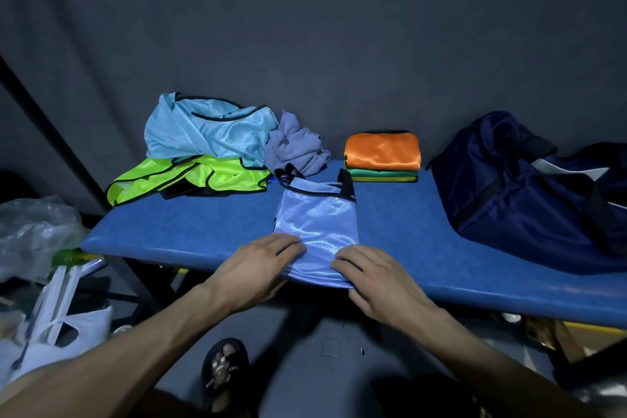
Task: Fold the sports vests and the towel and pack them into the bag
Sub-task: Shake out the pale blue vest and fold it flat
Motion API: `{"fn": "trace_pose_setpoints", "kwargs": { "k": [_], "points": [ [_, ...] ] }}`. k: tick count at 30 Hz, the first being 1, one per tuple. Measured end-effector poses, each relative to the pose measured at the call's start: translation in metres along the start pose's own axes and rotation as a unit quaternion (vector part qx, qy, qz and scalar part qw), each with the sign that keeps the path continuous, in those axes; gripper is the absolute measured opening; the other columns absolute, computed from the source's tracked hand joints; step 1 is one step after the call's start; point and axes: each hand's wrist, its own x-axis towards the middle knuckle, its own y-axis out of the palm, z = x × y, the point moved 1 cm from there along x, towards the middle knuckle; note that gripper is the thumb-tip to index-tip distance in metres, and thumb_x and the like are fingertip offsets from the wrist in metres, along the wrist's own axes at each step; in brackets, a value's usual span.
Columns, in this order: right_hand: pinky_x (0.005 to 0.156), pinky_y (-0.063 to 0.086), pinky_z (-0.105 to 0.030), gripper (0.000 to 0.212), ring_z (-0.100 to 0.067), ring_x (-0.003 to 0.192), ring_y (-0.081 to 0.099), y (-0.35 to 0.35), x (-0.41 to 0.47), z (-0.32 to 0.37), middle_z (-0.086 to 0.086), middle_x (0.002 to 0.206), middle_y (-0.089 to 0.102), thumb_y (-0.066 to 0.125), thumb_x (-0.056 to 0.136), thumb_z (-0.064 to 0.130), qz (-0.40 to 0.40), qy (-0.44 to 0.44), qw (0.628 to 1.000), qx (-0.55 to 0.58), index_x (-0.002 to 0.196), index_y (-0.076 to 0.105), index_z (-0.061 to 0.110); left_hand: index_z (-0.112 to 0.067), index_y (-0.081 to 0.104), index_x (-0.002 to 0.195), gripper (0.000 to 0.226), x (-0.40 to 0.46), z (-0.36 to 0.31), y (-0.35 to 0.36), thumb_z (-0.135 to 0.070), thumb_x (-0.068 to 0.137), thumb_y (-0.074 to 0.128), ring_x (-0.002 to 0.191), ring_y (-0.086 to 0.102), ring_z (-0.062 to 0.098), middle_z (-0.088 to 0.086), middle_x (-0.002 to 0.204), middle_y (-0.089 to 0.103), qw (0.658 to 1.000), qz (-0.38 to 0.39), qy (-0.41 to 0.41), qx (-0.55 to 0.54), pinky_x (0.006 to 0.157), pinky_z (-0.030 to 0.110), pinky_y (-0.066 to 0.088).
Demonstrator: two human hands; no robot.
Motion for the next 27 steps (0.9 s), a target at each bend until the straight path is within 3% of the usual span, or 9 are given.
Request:
{"fn": "trace_pose_setpoints", "kwargs": {
  "k": [2, 5, 8, 10, 12, 17, 20, 23, 27],
  "points": [
    [0.089, 0.046, -0.029, 0.034, -0.019, 0.100, 0.062, 0.001, 0.005, -0.001, 0.003, 0.110, 0.067, 0.057, 0.079, 0.015, -0.043, 0.036, 0.998, 0.042, 0.111, 0.067, 0.017, -0.016, 0.058, 0.132, 0.049, -0.001, 0.002, -0.001, -0.022, 0.083, 0.062, 0.118, 0.065, 0.026, 0.003, 0.134, 0.064, 1.000, -0.008, -0.004, -0.008, 0.093, 0.037, 0.057],
    [0.075, 0.051, -0.033, 0.027, -0.012, 0.076, 0.063, -0.012, 0.018, -0.004, 0.005, 0.087, 0.072, 0.055, 0.084, 0.021, -0.101, 0.216, 0.948, 0.210, 0.105, 0.073, 0.022, -0.023, 0.053, 0.132, 0.049, 0.001, 0.004, -0.010, -0.033, 0.088, 0.034, 0.108, 0.066, 0.030, 0.003, 0.126, 0.067, 0.994, -0.011, -0.069, -0.084, 0.084, 0.039, 0.057],
    [0.067, 0.053, -0.034, 0.016, -0.015, 0.071, 0.064, -0.044, 0.037, -0.007, 0.003, 0.079, 0.071, 0.061, 0.092, 0.023, -0.155, 0.291, 0.882, 0.337, 0.104, 0.072, 0.026, -0.031, 0.054, 0.114, 0.021, 0.010, 0.005, -0.035, -0.031, 0.096, 0.043, 0.084, 0.064, 0.025, -0.001, 0.091, 0.067, 0.971, -0.068, -0.127, -0.192, 0.073, 0.037, 0.050],
    [0.061, 0.046, -0.019, 0.012, -0.006, 0.067, 0.060, -0.071, 0.052, -0.010, 0.013, 0.074, 0.069, 0.062, 0.098, 0.012, -0.214, 0.294, 0.827, 0.429, 0.104, 0.071, 0.018, -0.031, 0.058, 0.098, 0.007, 0.023, 0.001, -0.063, -0.030, 0.099, 0.051, 0.070, 0.056, 0.017, -0.004, 0.076, 0.058, 0.929, -0.172, -0.137, -0.298, 0.069, 0.035, 0.046],
    [0.062, 0.038, -0.019, 0.008, -0.006, 0.064, 0.049, -0.093, 0.067, -0.016, 0.011, 0.067, 0.063, 0.062, 0.100, 0.011, -0.273, 0.294, 0.766, 0.502, 0.103, 0.069, 0.013, -0.031, 0.057, 0.082, 0.018, 0.045, -0.006, -0.095, -0.028, 0.099, 0.057, 0.064, 0.042, 0.012, -0.007, 0.068, 0.045, 0.878, -0.249, -0.145, -0.382, 0.062, 0.035, 0.039],
    [0.099, 0.050, -0.048, 0.030, -0.026, 0.096, 0.064, -0.092, 0.088, -0.049, -0.014, 0.105, 0.074, 0.067, 0.098, 0.022, -0.327, 0.352, 0.582, 0.656, 0.120, 0.065, 0.002, 0.007, 0.051, 0.083, 0.041, 0.112, 0.015, -0.120, -0.030, 0.097, 0.062, 0.073, 0.044, 0.016, 0.002, 0.078, 0.048, 0.809, -0.206, -0.181, -0.521, 0.068, 0.034, 0.034],
    [0.110, 0.046, -0.049, 0.045, -0.029, 0.121, 0.064, -0.065, 0.079, -0.051, -0.016, 0.129, 0.068, 0.057, 0.102, 0.038, -0.196, 0.382, 0.495, 0.755, 0.132, 0.063, 0.006, -0.010, 0.052, 0.069, 0.033, 0.135, 0.029, -0.090, -0.010, 0.102, 0.058, 0.053, 0.050, 0.005, -0.008, 0.059, 0.055, 0.742, -0.164, -0.261, -0.596, 0.057, 0.023, 0.039],
    [0.103, 0.052, -0.048, 0.053, -0.027, 0.112, 0.068, -0.026, 0.054, -0.037, -0.012, 0.124, 0.070, 0.068, 0.089, 0.049, -0.048, 0.428, 0.517, 0.740, 0.126, 0.066, 0.011, -0.010, 0.057, 0.074, 0.025, 0.140, 0.051, -0.031, -0.003, 0.097, 0.061, 0.058, 0.055, 0.016, 0.001, 0.062, 0.059, 0.680, -0.125, -0.378, -0.616, 0.060, 0.026, 0.042],
    [0.086, 0.059, -0.038, 0.053, -0.019, 0.092, 0.071, -0.015, 0.035, -0.041, -0.007, 0.103, 0.073, 0.079, 0.078, 0.035, -0.026, 0.425, 0.589, 0.687, 0.119, 0.058, 0.009, -0.002, 0.063, 0.084, 0.010, 0.140, 0.075, 0.014, -0.001, 0.094, 0.064, 0.074, 0.060, 0.027, 0.016, 0.082, 0.063, 0.632, -0.094, -0.475, -0.605, 0.071, 0.036, 0.048]
  ]
}}
